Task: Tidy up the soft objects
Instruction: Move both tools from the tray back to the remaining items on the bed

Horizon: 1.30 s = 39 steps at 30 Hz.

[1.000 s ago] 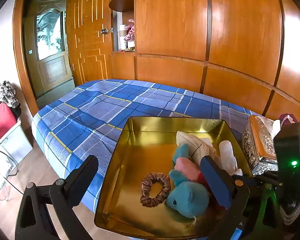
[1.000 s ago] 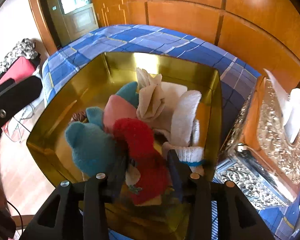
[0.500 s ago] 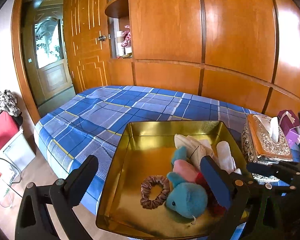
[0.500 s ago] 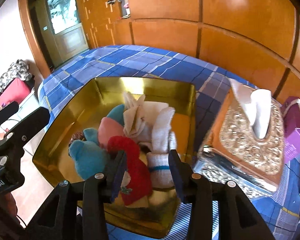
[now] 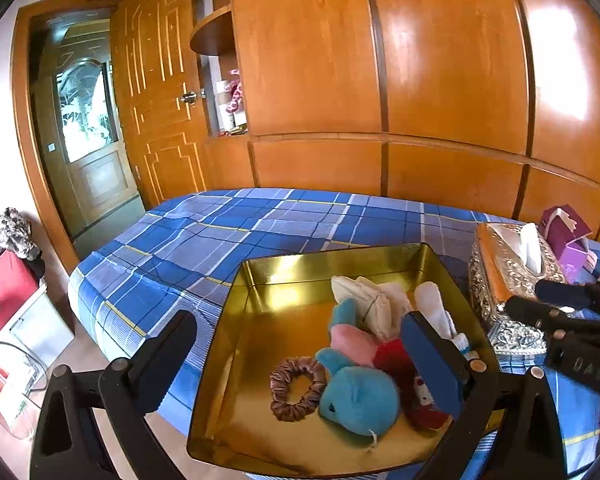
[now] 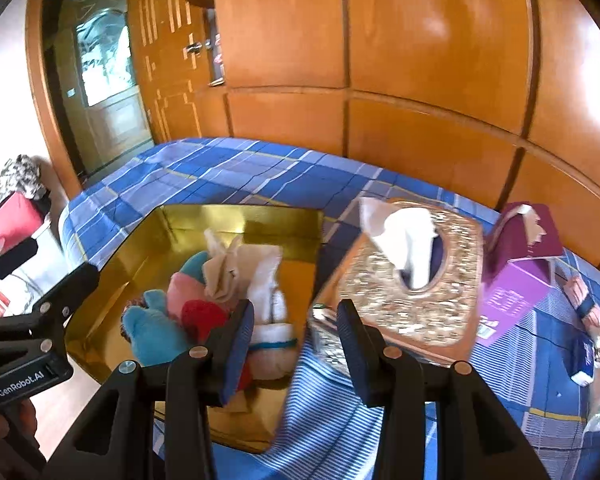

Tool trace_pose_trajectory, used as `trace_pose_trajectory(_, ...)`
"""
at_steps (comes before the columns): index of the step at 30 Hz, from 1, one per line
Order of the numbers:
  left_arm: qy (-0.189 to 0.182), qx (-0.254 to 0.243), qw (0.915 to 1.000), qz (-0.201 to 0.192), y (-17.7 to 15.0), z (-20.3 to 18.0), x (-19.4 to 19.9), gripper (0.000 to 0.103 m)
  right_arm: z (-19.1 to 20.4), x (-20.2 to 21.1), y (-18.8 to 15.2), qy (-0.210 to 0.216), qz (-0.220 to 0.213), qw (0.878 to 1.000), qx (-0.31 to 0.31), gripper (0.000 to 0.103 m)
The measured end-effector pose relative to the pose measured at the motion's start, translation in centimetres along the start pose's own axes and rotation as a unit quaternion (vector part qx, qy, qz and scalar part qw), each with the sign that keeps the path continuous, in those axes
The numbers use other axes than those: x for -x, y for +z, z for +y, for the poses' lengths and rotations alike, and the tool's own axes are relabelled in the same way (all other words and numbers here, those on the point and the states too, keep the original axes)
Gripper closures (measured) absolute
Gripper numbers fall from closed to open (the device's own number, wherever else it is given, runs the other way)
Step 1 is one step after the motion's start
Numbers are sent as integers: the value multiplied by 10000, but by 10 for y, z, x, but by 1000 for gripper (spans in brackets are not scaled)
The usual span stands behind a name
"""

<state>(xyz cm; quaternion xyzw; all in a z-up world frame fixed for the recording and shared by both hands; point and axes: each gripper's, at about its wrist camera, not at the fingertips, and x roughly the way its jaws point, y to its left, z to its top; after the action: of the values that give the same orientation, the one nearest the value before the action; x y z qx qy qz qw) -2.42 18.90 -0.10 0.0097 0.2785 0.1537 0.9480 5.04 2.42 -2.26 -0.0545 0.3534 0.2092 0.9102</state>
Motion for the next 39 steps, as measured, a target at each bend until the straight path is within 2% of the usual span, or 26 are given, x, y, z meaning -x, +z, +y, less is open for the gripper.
trace_pose_trajectory(5,-126,-111,9999,-6,-2,-10,4,1,-23,14,-1,-173,-149,9995,-203,60)
trace_pose_trajectory(11,-358,-220,9991,-4,-4,-21,7,1,-69,36,-4,-583,-353,9961,-557,60)
trace_pose_trajectory(15,-548,-447,9975,-68,-4,-34,15,1,-114,49,-10,-994,-375,9910,-817,60)
trace_pose_trajectory(20,-957,-777,9923,-90,-2,-58,26,1,-170,63,-20,-1505,-356,9799,-1260,60)
trace_pose_trajectory(28,-1495,-1396,9788,-104,-4,-104,44,1,-260,87,-35,-2243,-419,9523,-2028,60)
trace_pose_trajectory(32,-1686,-1640,9719,-110,-6,-126,50,1,-303,94,-43,-2625,-478,9340,-2376,60)
trace_pose_trajectory(36,-1890,-1876,9638,-127,-4,-147,57,1,-349,100,-56,-3077,-552,9066,-2834,60)
trace_pose_trajectory(39,-2009,-2084,9571,-157,-3,-165,60,1,-380,105,-69,-3346,-699,8801,-3295,60)
